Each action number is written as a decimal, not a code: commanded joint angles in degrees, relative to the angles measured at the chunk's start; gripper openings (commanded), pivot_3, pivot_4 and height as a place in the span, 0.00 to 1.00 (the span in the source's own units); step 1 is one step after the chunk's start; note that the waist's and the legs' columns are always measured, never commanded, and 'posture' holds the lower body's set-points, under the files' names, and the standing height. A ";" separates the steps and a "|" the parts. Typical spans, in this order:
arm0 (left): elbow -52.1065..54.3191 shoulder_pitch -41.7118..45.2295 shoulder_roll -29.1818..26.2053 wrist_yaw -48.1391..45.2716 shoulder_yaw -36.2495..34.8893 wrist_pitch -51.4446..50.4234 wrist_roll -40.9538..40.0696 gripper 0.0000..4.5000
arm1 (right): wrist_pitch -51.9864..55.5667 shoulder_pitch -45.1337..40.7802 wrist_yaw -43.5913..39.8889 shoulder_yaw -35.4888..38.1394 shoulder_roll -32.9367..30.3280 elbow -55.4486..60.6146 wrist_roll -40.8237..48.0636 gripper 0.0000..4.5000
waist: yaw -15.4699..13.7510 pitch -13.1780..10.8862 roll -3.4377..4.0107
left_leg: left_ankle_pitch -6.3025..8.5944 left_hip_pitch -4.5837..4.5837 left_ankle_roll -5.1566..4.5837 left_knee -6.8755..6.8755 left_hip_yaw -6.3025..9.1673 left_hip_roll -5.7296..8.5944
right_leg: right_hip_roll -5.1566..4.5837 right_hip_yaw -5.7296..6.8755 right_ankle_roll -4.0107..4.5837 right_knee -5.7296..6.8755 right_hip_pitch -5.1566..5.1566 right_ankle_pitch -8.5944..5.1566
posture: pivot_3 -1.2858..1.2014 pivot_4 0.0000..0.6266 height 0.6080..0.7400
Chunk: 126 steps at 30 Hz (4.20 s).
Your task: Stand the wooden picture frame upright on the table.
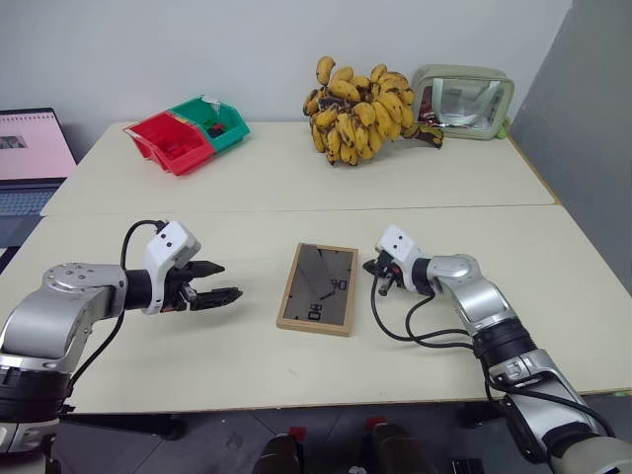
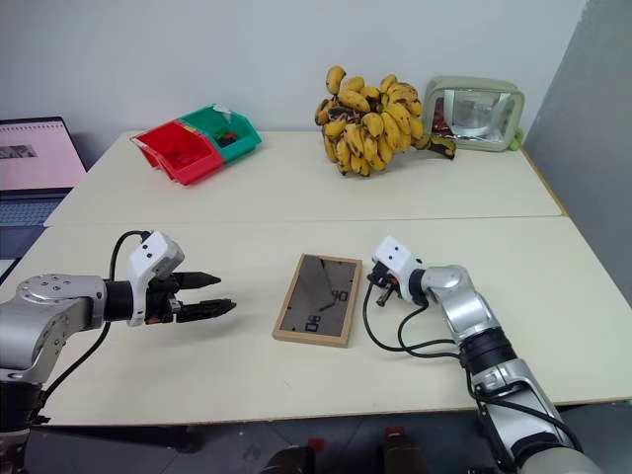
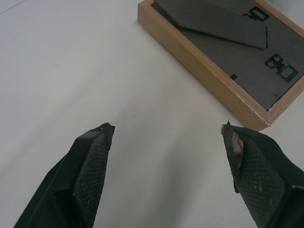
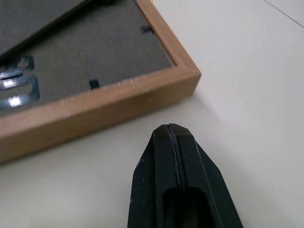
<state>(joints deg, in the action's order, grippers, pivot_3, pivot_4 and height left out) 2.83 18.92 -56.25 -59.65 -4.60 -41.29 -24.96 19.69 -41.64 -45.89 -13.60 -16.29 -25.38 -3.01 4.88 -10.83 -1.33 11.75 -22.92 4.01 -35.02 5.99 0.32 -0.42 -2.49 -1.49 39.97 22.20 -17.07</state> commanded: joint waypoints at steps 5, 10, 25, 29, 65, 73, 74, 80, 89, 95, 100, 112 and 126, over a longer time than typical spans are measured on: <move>1.68 -0.23 -1.37 -0.73 -1.34 -0.16 -0.18 0.86 | 0.60 0.03 -3.79 -0.27 3.02 3.63 3.66 0.00 | -0.08 0.00 0.00 | 0.00 -0.03 0.00 0.00 0.02 -0.02 | -0.02 0.01 0.00 -0.01 0.01 0.00 | 0.52 0.24 1.00; 2.75 -1.20 -1.74 -0.82 -1.90 -0.97 -0.48 0.86 | 1.80 2.17 -4.58 -0.87 4.24 6.34 4.74 0.00 | -0.06 0.00 0.00 | 0.00 -0.01 0.00 0.01 0.04 -0.04 | -0.01 0.02 0.00 0.00 0.01 0.00 | 0.52 0.24 1.00; -14.93 9.21 3.20 -1.10 -4.53 -40.44 -17.67 0.86 | -5.97 -0.31 -3.70 -1.34 -1.18 1.89 1.53 0.00 | -0.03 0.00 0.00 | 0.00 0.00 -0.01 -0.02 0.06 0.10 | 0.03 0.09 -0.02 0.02 -0.03 -0.01 | 0.52 0.24 1.00; -21.41 13.45 5.95 0.61 -2.85 -45.61 -17.12 0.86 | -6.19 0.09 -3.41 -1.80 -0.77 2.19 1.42 0.00 | 0.14 0.00 -0.01 | 0.00 -0.01 0.00 -0.02 0.10 0.04 | 0.15 0.09 -0.01 0.03 0.01 0.00 | 0.52 0.24 1.00; -5.61 3.93 22.76 11.23 -8.44 -50.25 -24.47 0.76 | 3.93 6.79 2.39 -3.79 4.75 13.52 2.26 0.00 | -1.65 0.19 0.05 | -0.02 0.04 0.05 -0.06 0.06 0.10 | -0.61 0.10 -0.03 -0.06 -0.13 -0.01 | 0.52 0.24 1.00; -4.21 4.91 22.50 11.58 -10.62 -50.76 -26.32 0.41 | 3.32 6.26 2.53 -1.76 2.31 12.63 3.07 0.00 | -1.64 0.18 0.05 | -0.02 0.02 0.05 -0.06 0.08 0.10 | -0.60 0.12 -0.03 -0.06 -0.12 -0.01 | 0.52 0.24 1.00; -3.92 5.21 22.45 11.50 -10.67 -50.90 -26.61 0.37 | 3.22 6.07 2.39 -1.37 1.76 12.63 3.06 0.00 | -1.64 0.18 0.05 | -0.02 0.01 0.05 -0.06 0.08 0.10 | -0.60 0.13 -0.03 -0.06 -0.12 -0.01 | 0.52 0.24 1.00; -3.18 8.87 21.62 12.41 -10.73 -50.04 -26.74 0.28 | 1.73 4.15 -0.24 2.27 -3.64 14.90 4.71 0.00 | -1.68 0.18 0.04 | -0.02 -0.02 0.05 -0.06 0.09 0.12 | -0.60 0.13 -0.03 -0.07 -0.11 -0.01 | 0.52 0.24 1.00; -2.23 18.66 12.41 4.85 -1.53 -37.35 -22.40 0.28 | 15.54 -6.97 -15.72 10.81 -9.19 21.83 24.45 0.23 | -1.42 0.08 -0.01 | -0.03 -0.06 0.05 0.04 0.06 0.09 | -0.55 0.13 -0.03 -0.11 -0.02 -0.01 | 0.52 0.24 1.00; -3.82 22.01 9.73 -0.45 5.25 -26.76 -16.91 0.28 | 17.62 -12.86 -17.71 9.55 -5.78 19.98 28.40 0.54 | -1.59 0.08 -0.01 | -0.02 -0.08 0.05 0.10 0.07 0.07 | -0.54 0.13 -0.02 -0.23 -0.02 -0.02 | 0.52 0.24 1.00; -6.25 24.18 9.67 -2.55 7.66 -21.83 -13.65 0.28 | 15.45 -14.42 -16.16 7.51 -1.43 18.74 27.60 0.77 | -1.54 0.08 0.00 | -0.02 -0.12 0.04 0.09 0.07 0.07 | -0.54 0.14 -0.02 -0.22 0.04 -0.02 | 0.52 0.24 1.00; -7.04 25.73 10.27 -4.42 9.03 -20.87 -11.86 0.28 | 10.72 -14.25 -15.83 0.29 3.52 19.08 23.67 0.99 | -1.52 0.07 0.01 | -0.02 -0.18 0.04 0.08 0.09 0.07 | -0.38 0.15 -0.03 -0.21 0.09 -0.02 | 0.52 0.24 1.00; -4.53 23.27 8.77 -7.38 9.61 -21.93 -12.42 0.28 | 20.33 -6.97 -22.24 3.29 -12.44 33.41 30.60 0.99 | -1.54 0.07 0.01 | -0.02 -0.25 0.03 0.06 0.14 0.06 | -0.40 0.18 -0.04 -0.27 0.09 -0.02 | 0.52 0.24 1.00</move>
<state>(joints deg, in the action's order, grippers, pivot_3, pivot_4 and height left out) -4.42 41.86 -47.02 -65.93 6.44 -63.31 -36.08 42.22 -49.81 -67.54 -11.90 -26.01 6.74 28.53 3.34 -10.76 -1.32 11.73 -23.16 4.04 -34.96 6.12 0.37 -0.82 -2.31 -1.53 39.70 22.30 -17.10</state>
